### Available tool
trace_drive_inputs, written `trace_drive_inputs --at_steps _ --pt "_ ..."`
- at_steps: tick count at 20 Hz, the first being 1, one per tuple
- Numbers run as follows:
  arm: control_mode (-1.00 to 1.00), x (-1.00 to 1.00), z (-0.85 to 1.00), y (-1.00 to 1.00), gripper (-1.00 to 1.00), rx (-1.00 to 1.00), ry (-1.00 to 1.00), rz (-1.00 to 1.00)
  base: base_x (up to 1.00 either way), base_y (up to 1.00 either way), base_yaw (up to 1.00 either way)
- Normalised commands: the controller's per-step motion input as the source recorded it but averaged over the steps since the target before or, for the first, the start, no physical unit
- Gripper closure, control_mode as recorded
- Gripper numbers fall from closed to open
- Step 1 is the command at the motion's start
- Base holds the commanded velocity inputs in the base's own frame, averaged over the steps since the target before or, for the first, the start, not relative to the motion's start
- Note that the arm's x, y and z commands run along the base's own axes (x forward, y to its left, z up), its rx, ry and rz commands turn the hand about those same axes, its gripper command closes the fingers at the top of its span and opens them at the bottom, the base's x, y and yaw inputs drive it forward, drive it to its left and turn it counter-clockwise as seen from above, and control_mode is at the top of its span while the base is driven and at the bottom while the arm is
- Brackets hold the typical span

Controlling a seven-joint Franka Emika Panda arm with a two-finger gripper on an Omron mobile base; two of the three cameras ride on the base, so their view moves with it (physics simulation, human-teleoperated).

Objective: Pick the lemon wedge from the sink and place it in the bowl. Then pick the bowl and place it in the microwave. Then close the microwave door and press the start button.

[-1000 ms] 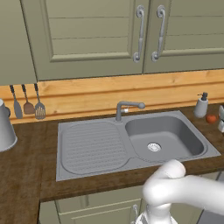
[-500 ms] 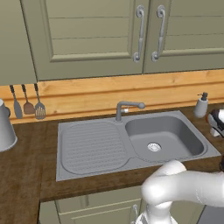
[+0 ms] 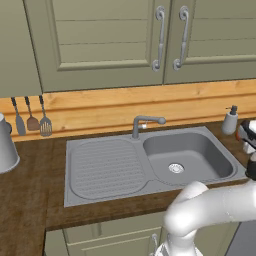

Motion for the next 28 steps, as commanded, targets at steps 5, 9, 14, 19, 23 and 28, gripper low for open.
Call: trace_drive_inputs --at_steps 5,9,14,19,23,28 --pt "-1.00 0.37 -0.12 -0.13 -1.00 0.00 0.12 0.01 0.00 0.00 0.00" --pt "-1.00 0.26 -0.13 -0.08 -1.00 0.00 0.09 0.00 0.00 0.00 0.00" --pt "-1.00 0.03 -0.29 -0.23 -1.00 0.01 0.09 0.00 0.00 0.00 0.00" --pt "-1.00 0.00 -0.39 -0.09 -1.00 0.00 0.10 0.00 0.00 0.00 0.00" --pt "-1.00 0.00 -0.35 0.00 1.00 0.00 0.08 0.00 0.00 0.00 0.00" --pt "-1.00 0.00 -0.28 -0.03 1.00 0.00 0.09 0.00 0.00 0.00 0.00"
